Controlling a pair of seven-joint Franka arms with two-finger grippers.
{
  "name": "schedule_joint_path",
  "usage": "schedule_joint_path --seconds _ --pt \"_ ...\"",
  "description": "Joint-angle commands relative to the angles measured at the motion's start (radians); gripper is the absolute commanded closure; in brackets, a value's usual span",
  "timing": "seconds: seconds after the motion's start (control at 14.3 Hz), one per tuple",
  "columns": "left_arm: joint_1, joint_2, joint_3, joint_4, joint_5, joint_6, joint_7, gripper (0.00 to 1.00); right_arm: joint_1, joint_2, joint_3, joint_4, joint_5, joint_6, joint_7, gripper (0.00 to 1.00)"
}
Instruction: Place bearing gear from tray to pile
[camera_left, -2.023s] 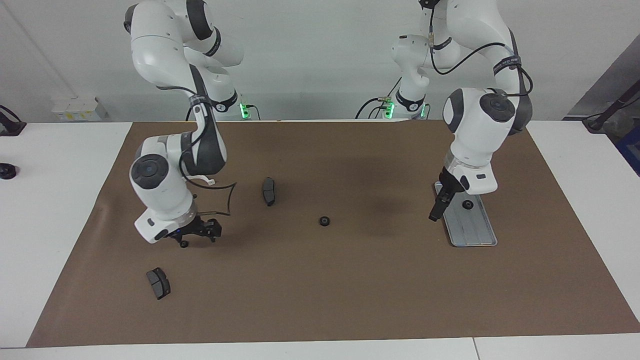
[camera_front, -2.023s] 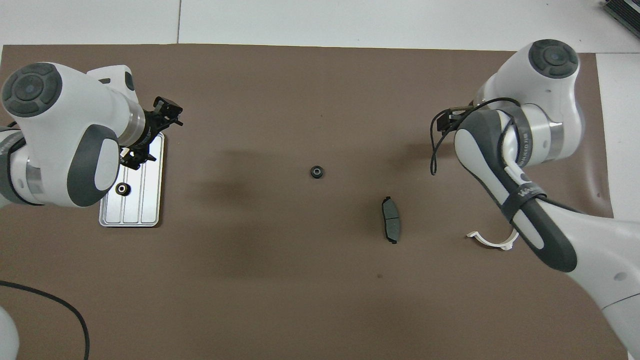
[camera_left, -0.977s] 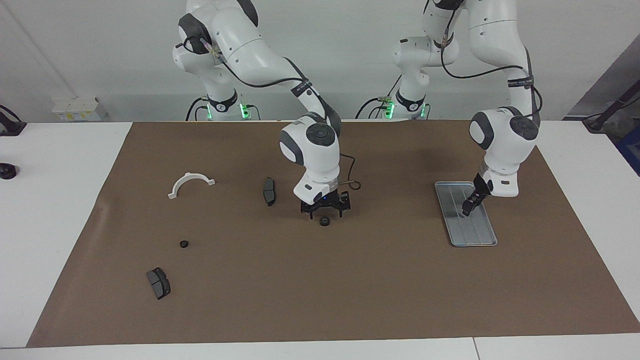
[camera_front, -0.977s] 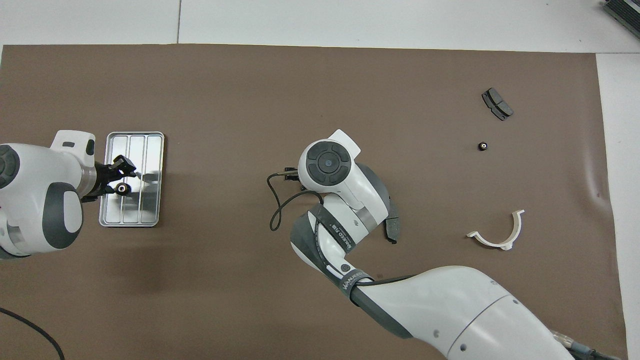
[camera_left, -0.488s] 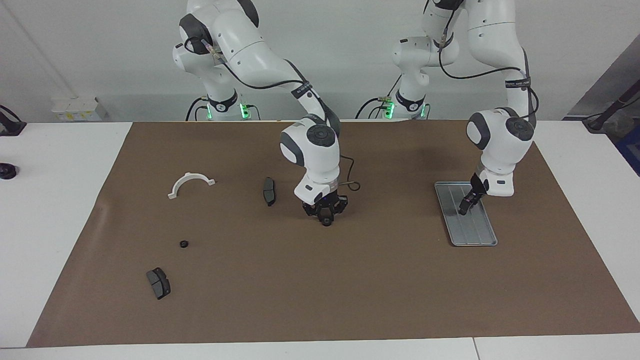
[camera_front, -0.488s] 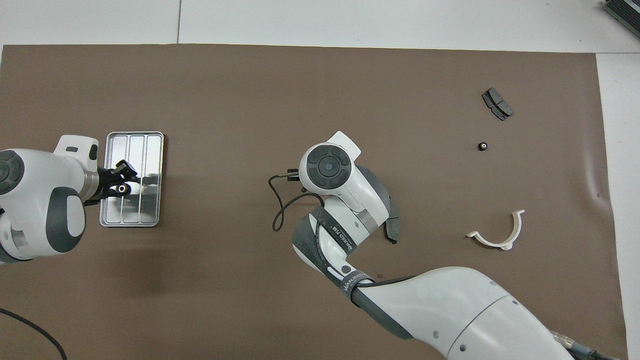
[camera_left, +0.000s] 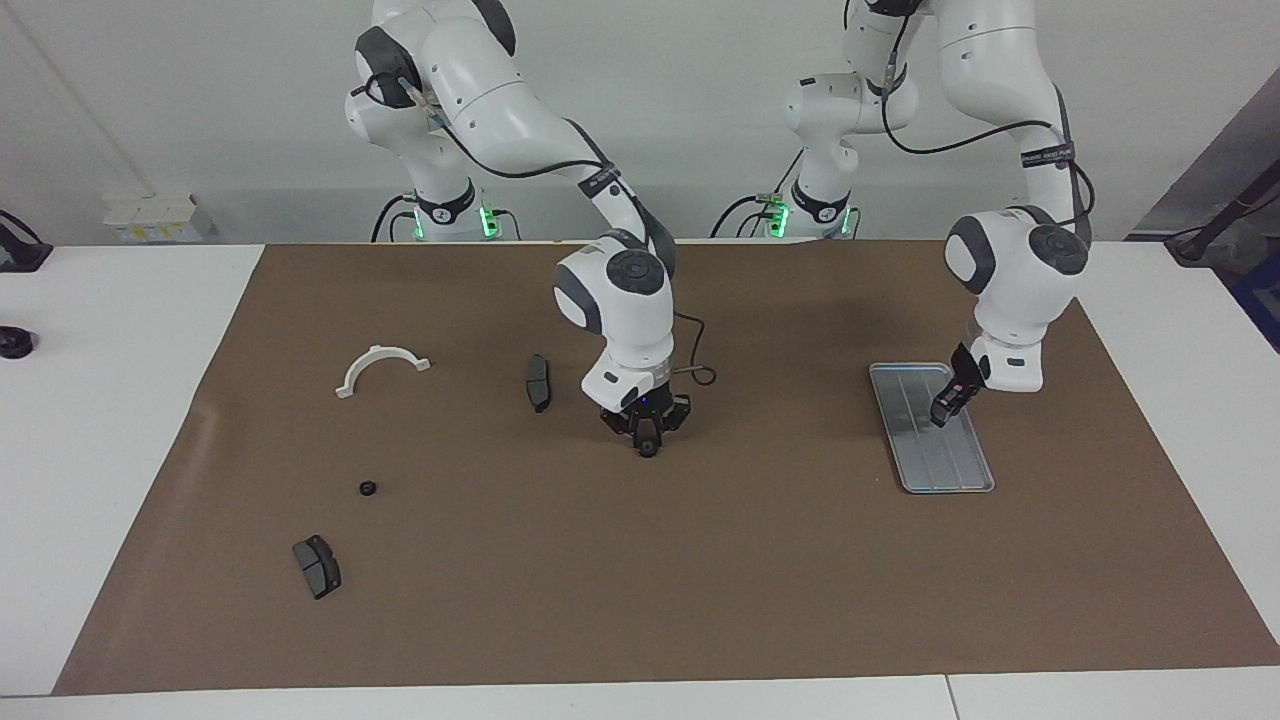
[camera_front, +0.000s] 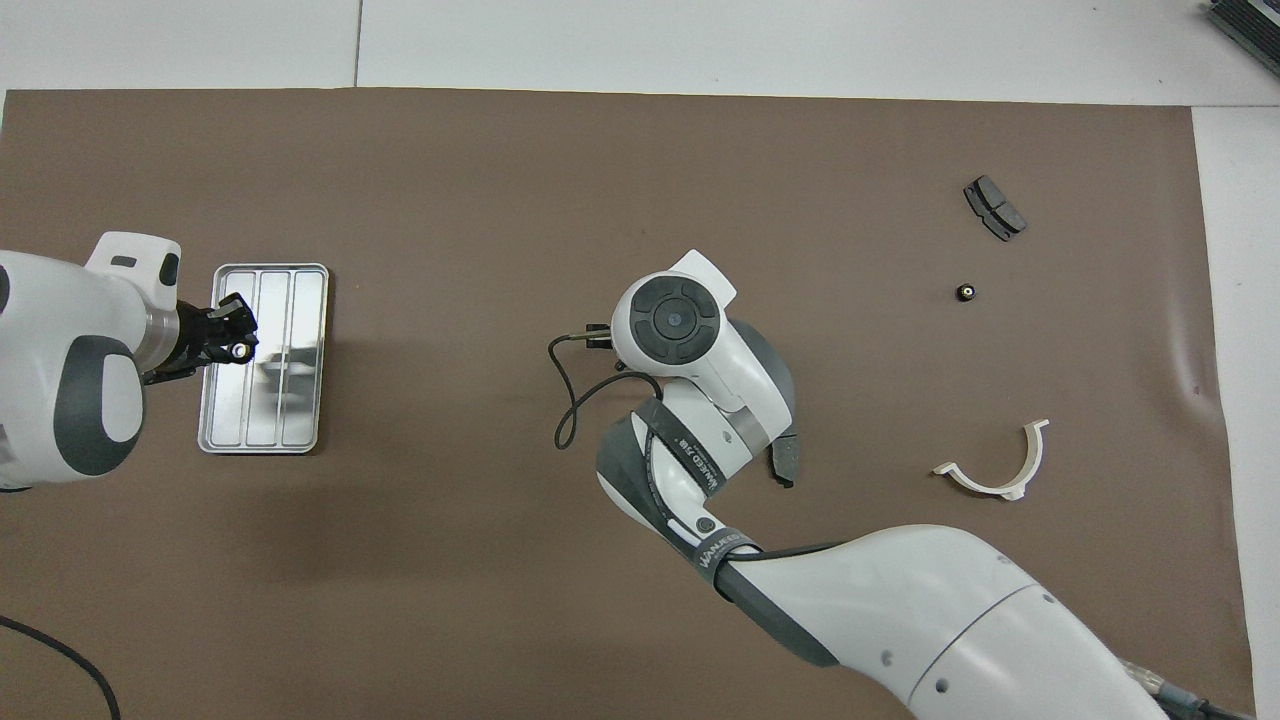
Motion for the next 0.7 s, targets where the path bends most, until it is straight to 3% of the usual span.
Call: schedule_joint_path --seconds 0.0,0.21,0.42,0.63 --pt "-0.043 -0.015 -0.008 0.162 0.010 -0.203 -0.003 1.00 -0.105 0.001 0.011 0.046 -0.020 -0.025 -0.085 0.93" --pt "-0.152 -0.014 -0.017 0.218 0.010 -0.262 -0.134 1.00 -0.219 0.003 0.011 0.078 -0.020 -0.058 -0.239 0.93" --pt "-0.314 -0.024 -0.020 0.138 0.005 -0.075 -0.311 1.00 -0.323 0.006 0.011 0.078 -0.021 -0.056 -0.412 0.93" --pt "-0.466 0.041 -0.022 0.121 -0.031 0.112 -0.478 1.00 -0.400 0.010 0.011 0.073 -0.020 -0.045 -0.559 0.93"
